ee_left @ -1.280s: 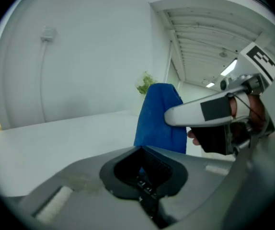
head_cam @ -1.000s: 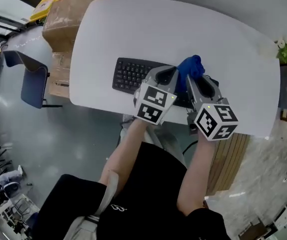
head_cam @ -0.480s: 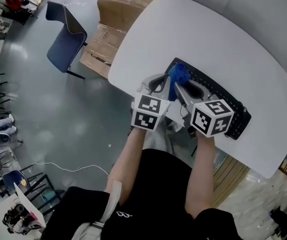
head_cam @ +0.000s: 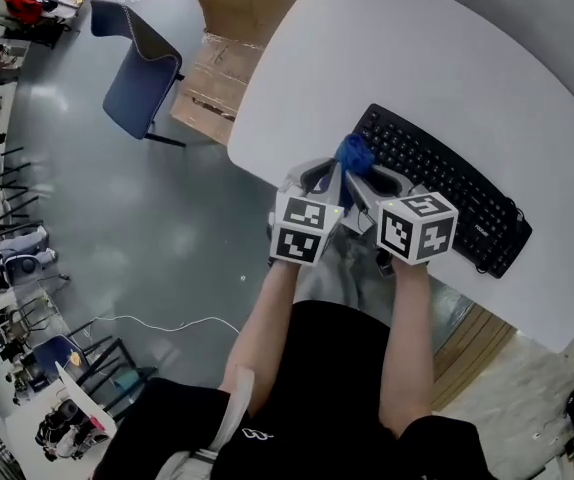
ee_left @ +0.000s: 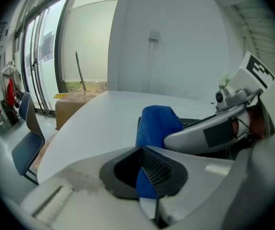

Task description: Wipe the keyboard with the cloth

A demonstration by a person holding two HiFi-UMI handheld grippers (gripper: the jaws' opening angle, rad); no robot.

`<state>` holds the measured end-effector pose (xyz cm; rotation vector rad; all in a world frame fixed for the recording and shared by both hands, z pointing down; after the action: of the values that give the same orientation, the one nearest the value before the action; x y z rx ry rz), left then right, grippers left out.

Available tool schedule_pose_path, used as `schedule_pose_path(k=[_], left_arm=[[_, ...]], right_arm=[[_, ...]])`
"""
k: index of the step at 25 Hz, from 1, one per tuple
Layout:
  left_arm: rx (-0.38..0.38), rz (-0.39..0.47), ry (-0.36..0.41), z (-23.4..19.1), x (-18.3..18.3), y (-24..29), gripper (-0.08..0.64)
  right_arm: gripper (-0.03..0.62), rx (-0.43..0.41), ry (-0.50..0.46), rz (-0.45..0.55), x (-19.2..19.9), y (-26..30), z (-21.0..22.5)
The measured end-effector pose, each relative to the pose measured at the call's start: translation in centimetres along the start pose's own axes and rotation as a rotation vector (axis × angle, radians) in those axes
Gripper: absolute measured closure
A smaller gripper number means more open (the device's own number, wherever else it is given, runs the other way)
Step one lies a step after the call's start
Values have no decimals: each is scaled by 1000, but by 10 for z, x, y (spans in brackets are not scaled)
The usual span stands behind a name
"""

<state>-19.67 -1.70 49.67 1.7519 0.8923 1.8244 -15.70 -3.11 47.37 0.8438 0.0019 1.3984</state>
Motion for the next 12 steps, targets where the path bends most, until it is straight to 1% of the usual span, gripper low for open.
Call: schedule_pose_path(k=[4, 8, 12], left_arm=[[32, -31, 24, 11, -1, 10, 561], [62, -69, 71, 22, 0, 20, 561], [75, -82, 100, 27, -1, 24, 561]], right_arm=[[505, 40, 29, 15, -1, -3, 15], [506, 75, 12, -19, 3, -5, 25], [506, 84, 20, -31, 6, -10, 33]])
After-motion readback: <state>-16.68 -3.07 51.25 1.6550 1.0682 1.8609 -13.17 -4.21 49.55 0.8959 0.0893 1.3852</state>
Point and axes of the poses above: the fingertips, and each gripper's own axes: y forward along the fingers, z to its right, x out of its underside, the point moved 1 cm from there along -y, backward along the fingers, and after that the axes turned 9 degrees about y, right-handed, at the moved point
